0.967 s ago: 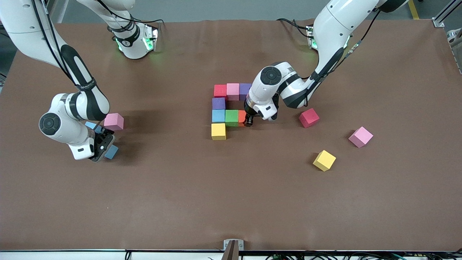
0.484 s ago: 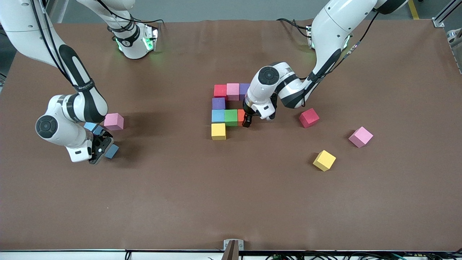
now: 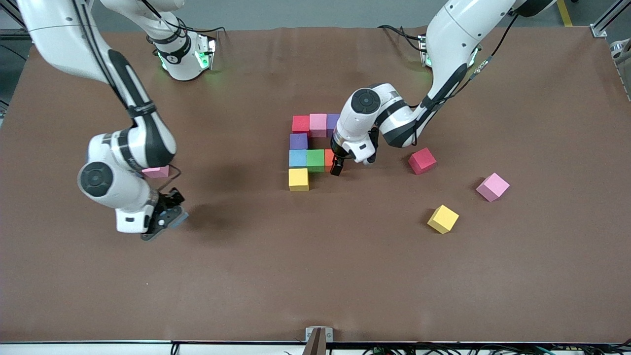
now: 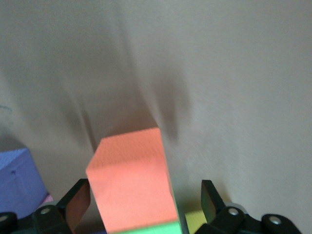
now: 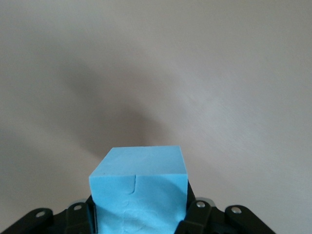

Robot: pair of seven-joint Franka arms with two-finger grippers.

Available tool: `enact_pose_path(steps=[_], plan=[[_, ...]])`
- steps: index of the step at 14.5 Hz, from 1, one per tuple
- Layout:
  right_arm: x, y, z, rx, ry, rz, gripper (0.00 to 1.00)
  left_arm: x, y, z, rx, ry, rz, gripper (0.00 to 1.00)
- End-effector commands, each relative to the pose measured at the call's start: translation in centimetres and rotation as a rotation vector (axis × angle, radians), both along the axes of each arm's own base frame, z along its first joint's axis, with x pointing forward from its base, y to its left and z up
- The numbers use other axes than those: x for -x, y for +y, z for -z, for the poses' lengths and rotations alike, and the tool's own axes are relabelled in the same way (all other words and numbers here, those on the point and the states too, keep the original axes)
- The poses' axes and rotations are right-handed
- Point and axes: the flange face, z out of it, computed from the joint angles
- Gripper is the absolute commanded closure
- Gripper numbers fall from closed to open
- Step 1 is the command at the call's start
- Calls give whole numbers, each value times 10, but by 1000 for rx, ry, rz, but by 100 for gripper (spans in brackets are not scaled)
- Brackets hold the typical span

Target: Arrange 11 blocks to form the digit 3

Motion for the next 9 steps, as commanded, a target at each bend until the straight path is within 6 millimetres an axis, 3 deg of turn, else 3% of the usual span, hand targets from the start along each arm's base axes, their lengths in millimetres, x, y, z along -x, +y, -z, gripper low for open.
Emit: enact_pose_path(steps=[1,4,6,9], plan=[[-6,71,5,-13,8,183,73,5,-2,-54,-38,-68,17,0],[-11,150,7,-19,11,375,73,-10,0,-103,-88,-99,-11,0],[-9,202,18,-37,5,486,73,-28,2,-126,-130,-96,-29,0],[7,256,39,-61,24,574,73,-71,40,-139,-178,-92,37,0]])
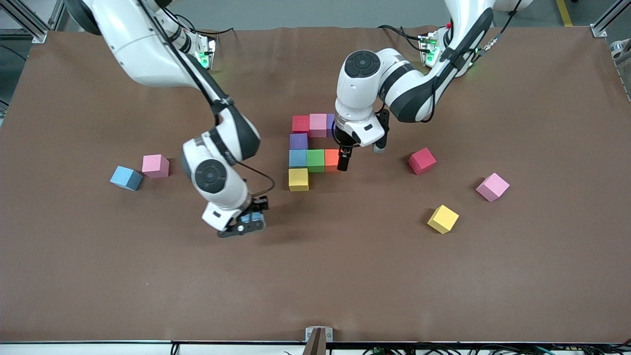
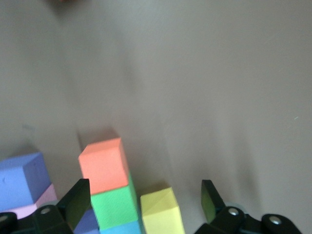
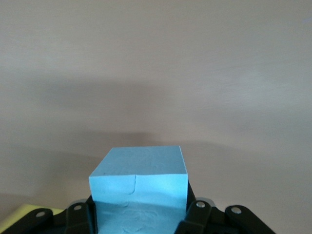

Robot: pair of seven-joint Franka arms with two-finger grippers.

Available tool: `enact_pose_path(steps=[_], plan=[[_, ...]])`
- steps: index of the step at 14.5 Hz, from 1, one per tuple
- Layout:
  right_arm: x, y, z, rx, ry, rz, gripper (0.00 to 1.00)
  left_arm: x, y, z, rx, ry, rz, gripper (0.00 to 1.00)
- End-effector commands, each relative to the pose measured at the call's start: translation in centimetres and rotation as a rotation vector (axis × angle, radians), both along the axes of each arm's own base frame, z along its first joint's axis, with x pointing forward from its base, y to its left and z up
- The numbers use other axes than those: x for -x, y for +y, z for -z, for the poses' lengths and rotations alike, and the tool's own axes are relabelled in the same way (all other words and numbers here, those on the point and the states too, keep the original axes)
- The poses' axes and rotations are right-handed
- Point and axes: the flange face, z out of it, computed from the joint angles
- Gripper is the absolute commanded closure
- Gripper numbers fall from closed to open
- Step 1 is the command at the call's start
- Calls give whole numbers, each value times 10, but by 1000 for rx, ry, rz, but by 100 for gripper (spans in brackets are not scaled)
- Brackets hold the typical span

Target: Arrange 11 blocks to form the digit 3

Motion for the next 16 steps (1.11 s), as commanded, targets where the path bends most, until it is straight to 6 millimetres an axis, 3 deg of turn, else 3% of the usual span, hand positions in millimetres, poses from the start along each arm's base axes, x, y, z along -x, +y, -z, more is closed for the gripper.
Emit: enact_pose_path(steps=[1,6,8,10,14,16], plan=[[0,34,17,-22,17,96,73,-41,42,-3,-41,17,67,0],[21,76,42,-50,-5,187,73,-122,141,-2,-47,14,166,0],[28,86,45,-53,-5,207,73,-148,169,4,-36,16,204,0],[33,92,48,-51,0,201,72,-170,199,16,-38,23,256,0],[42,97,54,-40,21,181,72,-215,278,46,0,42,283,0],[45,97,58,-32,26,155,69,-217,284,68,6,71,282,0]])
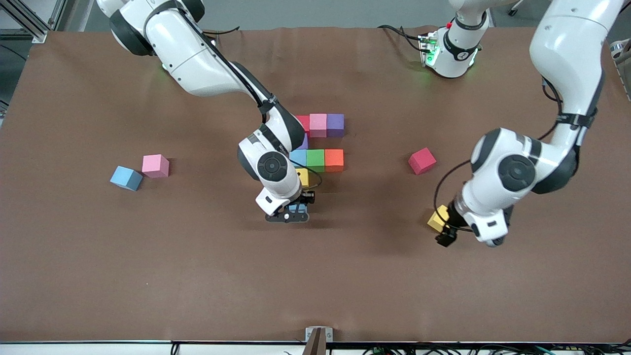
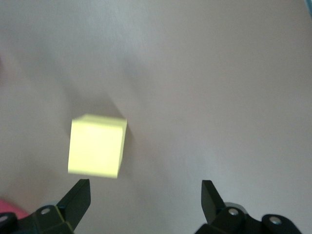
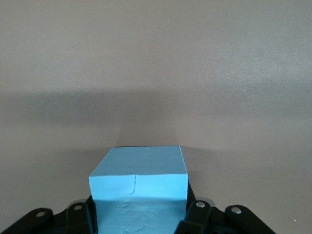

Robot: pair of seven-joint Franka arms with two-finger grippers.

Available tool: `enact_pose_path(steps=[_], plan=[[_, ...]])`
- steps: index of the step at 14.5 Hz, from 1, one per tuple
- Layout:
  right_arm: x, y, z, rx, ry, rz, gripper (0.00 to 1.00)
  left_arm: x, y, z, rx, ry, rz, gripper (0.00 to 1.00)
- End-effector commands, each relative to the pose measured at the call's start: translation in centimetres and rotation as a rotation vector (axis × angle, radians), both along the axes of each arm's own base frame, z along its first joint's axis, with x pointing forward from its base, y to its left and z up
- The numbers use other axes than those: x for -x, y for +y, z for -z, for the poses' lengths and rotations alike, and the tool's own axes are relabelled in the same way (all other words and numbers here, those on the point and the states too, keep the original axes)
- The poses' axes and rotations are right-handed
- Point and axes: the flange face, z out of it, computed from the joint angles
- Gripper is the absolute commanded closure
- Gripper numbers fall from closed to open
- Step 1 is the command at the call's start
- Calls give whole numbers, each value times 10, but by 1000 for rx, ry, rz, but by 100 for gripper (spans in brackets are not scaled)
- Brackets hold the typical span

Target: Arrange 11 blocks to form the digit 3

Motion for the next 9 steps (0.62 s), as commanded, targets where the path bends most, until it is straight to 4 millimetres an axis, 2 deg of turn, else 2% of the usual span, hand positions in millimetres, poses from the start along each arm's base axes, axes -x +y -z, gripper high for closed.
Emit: enact_pose_path(steps=[1,3,6,9], plan=[[10,6,14,11,28,-39,69,-8,4,28,13,43,11,0],[16,8,19,17,43,-37,69,-10,19,40,0,58,6,0],[20,10,19,26,57,-43,69,-5,21,41,-19,97,45,0],[22,12,19,29,63,-43,69,-2,26,53,-21,122,90,0]])
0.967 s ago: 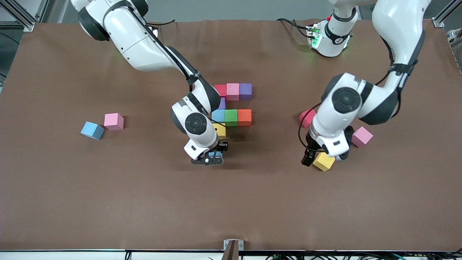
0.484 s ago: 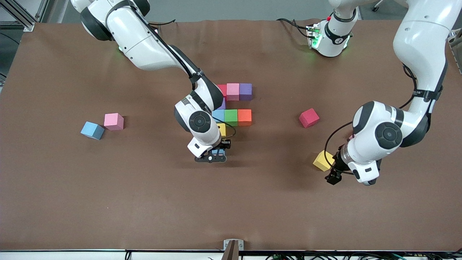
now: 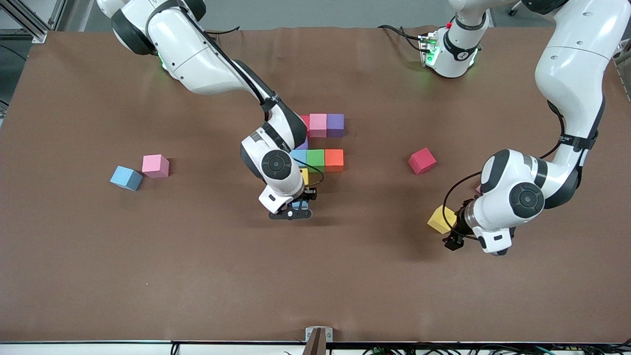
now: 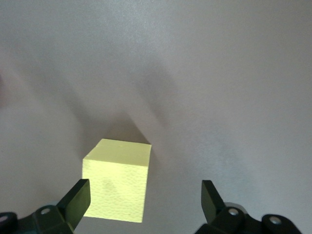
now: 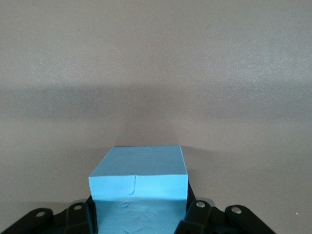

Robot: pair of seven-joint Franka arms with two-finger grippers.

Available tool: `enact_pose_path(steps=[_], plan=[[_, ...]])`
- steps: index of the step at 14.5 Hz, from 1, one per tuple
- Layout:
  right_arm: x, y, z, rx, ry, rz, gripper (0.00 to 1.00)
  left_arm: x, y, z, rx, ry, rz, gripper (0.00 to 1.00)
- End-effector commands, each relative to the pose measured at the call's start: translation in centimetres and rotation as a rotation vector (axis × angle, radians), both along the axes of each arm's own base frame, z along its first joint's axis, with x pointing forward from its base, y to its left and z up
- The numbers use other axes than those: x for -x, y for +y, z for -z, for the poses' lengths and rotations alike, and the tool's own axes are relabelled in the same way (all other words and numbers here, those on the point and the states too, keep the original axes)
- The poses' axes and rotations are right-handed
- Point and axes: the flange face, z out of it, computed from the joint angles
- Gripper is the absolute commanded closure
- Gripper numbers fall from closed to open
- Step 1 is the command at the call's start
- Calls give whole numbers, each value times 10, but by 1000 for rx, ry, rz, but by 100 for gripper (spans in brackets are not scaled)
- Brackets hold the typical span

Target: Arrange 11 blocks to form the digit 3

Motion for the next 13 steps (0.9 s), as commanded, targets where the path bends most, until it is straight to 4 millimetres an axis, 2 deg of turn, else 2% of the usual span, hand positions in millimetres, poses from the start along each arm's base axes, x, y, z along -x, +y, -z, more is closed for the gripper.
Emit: enact_pose_path(steps=[1,5,9,11,12,13], plan=[[17,7,20,22,54,-13,67,1,6,8,-7,28,33,0],[21,9,21,31,69,-17,66,10,16,27,-8,67,29,0],[22,11,19,31,73,-19,64,16,16,48,2,98,29,1],[22,11,18,29,70,-19,60,16,16,51,5,101,26,8],[20,11,17,27,69,-16,45,16,15,52,11,106,24,15],[18,10,14,24,65,-13,10,18,10,53,23,112,22,22]])
